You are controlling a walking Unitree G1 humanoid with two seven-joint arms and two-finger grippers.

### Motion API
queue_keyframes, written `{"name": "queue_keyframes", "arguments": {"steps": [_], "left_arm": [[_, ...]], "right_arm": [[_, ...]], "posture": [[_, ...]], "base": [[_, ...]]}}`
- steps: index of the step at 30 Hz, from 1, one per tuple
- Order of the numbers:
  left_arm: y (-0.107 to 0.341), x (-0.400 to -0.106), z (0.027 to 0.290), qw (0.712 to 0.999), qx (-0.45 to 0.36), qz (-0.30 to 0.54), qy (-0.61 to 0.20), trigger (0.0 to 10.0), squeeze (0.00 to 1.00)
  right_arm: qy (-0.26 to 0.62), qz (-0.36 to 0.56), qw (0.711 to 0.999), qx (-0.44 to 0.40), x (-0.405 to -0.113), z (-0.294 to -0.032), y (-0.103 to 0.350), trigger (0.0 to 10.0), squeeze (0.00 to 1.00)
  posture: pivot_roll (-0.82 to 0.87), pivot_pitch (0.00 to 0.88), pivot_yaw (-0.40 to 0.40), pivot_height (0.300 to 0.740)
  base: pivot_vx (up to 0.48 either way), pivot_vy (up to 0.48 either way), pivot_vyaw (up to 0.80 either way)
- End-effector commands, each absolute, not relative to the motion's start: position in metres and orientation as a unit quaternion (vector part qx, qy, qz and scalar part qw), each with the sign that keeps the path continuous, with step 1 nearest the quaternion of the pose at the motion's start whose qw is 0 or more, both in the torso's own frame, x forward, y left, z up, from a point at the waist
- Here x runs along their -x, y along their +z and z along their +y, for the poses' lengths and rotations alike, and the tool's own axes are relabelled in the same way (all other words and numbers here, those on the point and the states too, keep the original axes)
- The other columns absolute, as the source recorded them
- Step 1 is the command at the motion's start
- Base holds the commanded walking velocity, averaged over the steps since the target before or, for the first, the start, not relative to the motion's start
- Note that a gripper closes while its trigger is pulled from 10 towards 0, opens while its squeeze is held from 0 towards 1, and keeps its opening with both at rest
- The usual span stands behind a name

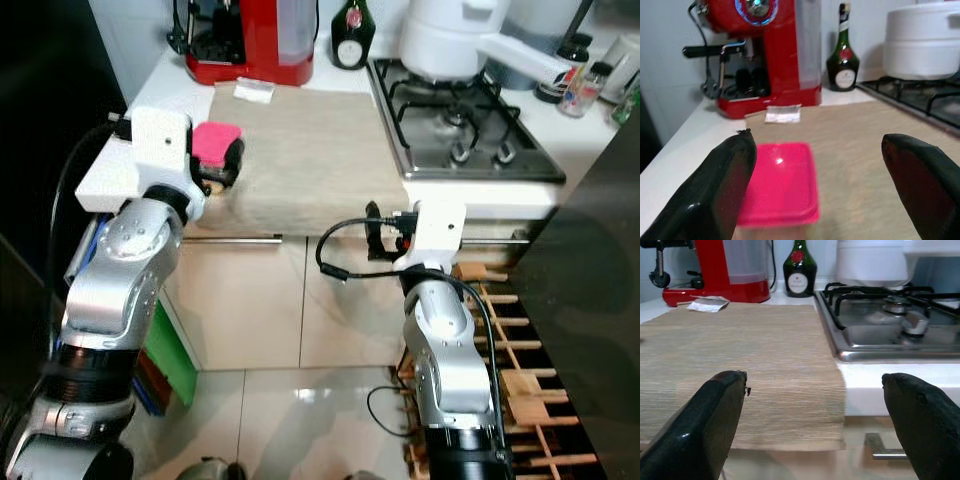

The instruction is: Restocking fridge

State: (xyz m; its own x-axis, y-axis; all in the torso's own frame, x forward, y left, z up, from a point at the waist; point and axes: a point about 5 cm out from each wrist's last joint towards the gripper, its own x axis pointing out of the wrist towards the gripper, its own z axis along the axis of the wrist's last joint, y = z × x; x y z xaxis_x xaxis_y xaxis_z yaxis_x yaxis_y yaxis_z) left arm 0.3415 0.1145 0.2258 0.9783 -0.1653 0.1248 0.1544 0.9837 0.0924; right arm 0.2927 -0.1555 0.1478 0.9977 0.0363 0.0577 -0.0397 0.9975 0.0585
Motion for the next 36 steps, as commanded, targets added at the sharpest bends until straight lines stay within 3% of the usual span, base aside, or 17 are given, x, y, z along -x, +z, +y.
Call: {"name": "queue_keyframes", "arguments": {"steps": [1,3,4,26,36], "left_arm": [[0.227,-0.348,0.116,0.995,-0.036,-0.058,-0.076,10.0,1.00],[0.225,-0.353,0.118,0.996,-0.028,-0.044,-0.068,10.0,1.00],[0.223,-0.356,0.121,0.997,-0.029,-0.038,-0.062,10.0,0.00],[0.220,-0.367,0.136,1.000,-0.014,-0.023,-0.015,10.0,0.00],[0.212,-0.365,0.130,0.999,-0.012,-0.008,-0.035,10.0,0.00]], "right_arm": [[0.015,-0.053,0.998,-0.020,-0.291,-0.158,0.159,10.0,0.00],[0.013,-0.055,0.998,-0.019,-0.287,-0.160,0.160,10.0,0.00],[0.008,-0.051,0.999,-0.018,-0.284,-0.163,0.158,10.0,0.00],[0.014,-0.029,0.999,-0.002,-0.278,-0.170,0.153,10.0,0.00],[0.021,-0.022,1.000,-0.001,-0.277,-0.169,0.152,10.0,0.00]], "posture": [[-0.08,0.000,0.034,0.740],[-0.10,0.000,0.037,0.740],[-0.11,0.000,0.037,0.740],[-0.12,0.000,0.006,0.740],[-0.12,0.000,-0.003,0.740]], "base": [[0.000,0.000,0.00],[0.000,0.000,0.00],[0.000,0.000,0.00],[0.000,0.000,0.00],[0.000,0.000,0.00]]}}
